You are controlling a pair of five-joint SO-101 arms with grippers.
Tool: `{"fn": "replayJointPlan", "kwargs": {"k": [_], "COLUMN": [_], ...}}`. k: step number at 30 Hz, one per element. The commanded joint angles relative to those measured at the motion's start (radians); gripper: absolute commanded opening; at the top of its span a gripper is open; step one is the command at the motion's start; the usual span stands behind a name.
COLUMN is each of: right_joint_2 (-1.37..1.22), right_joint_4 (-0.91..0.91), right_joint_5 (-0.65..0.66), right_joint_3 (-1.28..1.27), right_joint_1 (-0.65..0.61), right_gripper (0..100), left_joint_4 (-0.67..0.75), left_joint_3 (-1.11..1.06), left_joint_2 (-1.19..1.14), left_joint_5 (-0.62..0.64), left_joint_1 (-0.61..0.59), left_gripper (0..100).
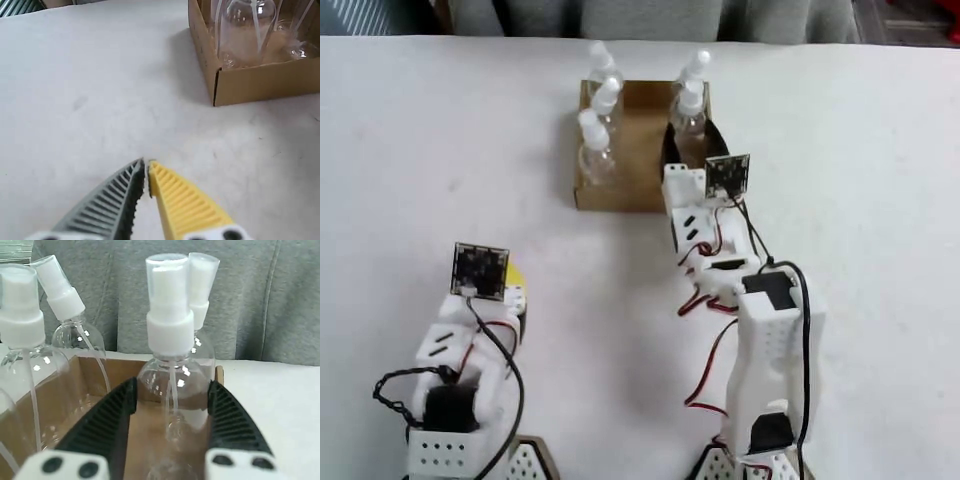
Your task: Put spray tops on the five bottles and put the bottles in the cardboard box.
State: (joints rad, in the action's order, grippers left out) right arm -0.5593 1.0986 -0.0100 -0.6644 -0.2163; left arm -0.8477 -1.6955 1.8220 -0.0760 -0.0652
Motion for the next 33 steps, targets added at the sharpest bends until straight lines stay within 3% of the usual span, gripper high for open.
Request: {"fn": "replayJointPlan", "kwargs": {"k": [1, 14, 25, 33], "right_joint_2": [0.016, 0.022, 0.027, 0.226], "right_joint_4": [0.001, -0.001, 0.001, -0.002], "right_joint_5": [0.002, 0.002, 0.002, -0.005], "right_joint_3": [0.021, 0.020, 0.021, -0.144], "right_joint_1": [-0.008, -0.030, -0.042, -0.041], "right_gripper": [17.7, 27.2, 27.6, 27.6], "left_joint_4": [-0.003, -0.003, -0.003, -0.002], "left_joint_3": [0.002, 0.002, 0.002, 0.002], "left_joint_2": [0.007, 0.007, 0.007, 0.007], "left_joint_5": [-0.006, -0.008, -0.009, -0.011], "left_joint_1": [-0.008, -0.008, -0.008, -0.008], "left_gripper": [2, 2, 2, 2]}}
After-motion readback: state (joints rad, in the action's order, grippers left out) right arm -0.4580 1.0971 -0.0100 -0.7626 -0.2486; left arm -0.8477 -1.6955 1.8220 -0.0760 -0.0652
